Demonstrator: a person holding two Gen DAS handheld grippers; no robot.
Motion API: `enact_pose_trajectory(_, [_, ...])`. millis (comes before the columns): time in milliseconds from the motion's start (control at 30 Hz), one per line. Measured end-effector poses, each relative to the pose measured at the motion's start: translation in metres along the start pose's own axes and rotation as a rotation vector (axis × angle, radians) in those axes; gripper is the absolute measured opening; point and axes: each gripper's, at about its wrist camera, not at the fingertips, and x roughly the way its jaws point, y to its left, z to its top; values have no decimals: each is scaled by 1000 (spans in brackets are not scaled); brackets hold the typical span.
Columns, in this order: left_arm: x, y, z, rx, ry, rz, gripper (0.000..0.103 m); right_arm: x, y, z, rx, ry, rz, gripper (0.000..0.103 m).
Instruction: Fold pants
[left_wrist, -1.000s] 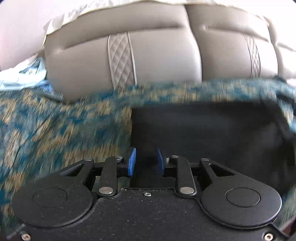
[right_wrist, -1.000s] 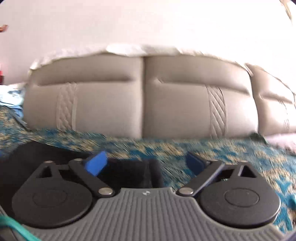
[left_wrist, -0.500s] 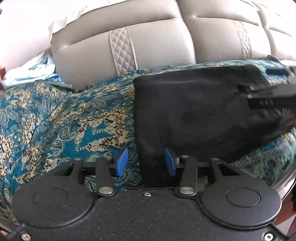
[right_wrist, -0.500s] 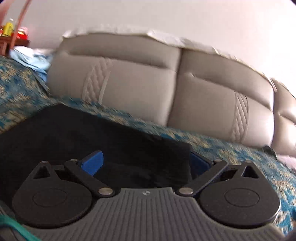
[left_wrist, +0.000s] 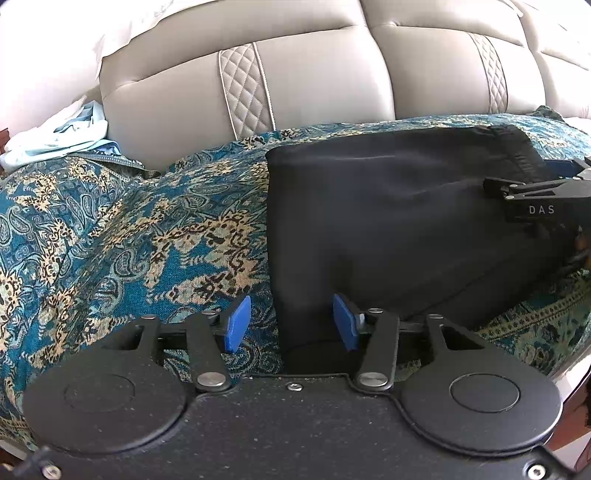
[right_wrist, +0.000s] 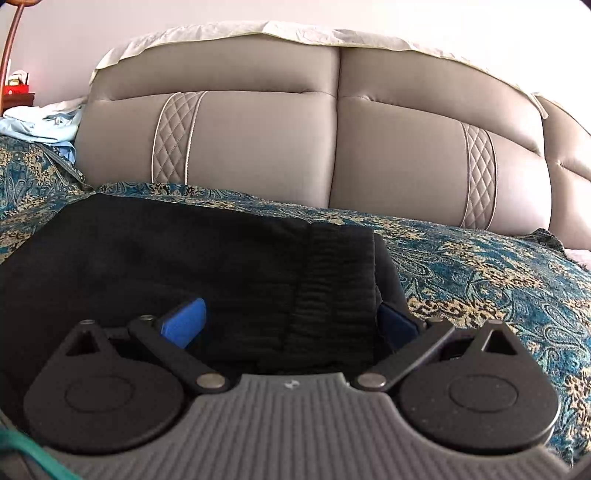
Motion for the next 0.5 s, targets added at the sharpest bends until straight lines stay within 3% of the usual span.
enact_pose_trajectory(67, [-1, 4, 5, -8, -6, -13, 50, 0, -2, 5, 5, 12, 12, 103])
enact_pose_trajectory(233, [5, 30, 36, -91, -79, -61, 76, -8, -29, 22, 104, -29, 77, 103])
enact_pose_trajectory(333, [29, 50, 61, -153, -84, -132, 79, 1, -52, 35, 130, -55, 29, 103])
enact_pose_trajectory(500, [91, 65, 92, -246, 5, -179, 79, 44, -82, 44, 153, 92, 92, 103])
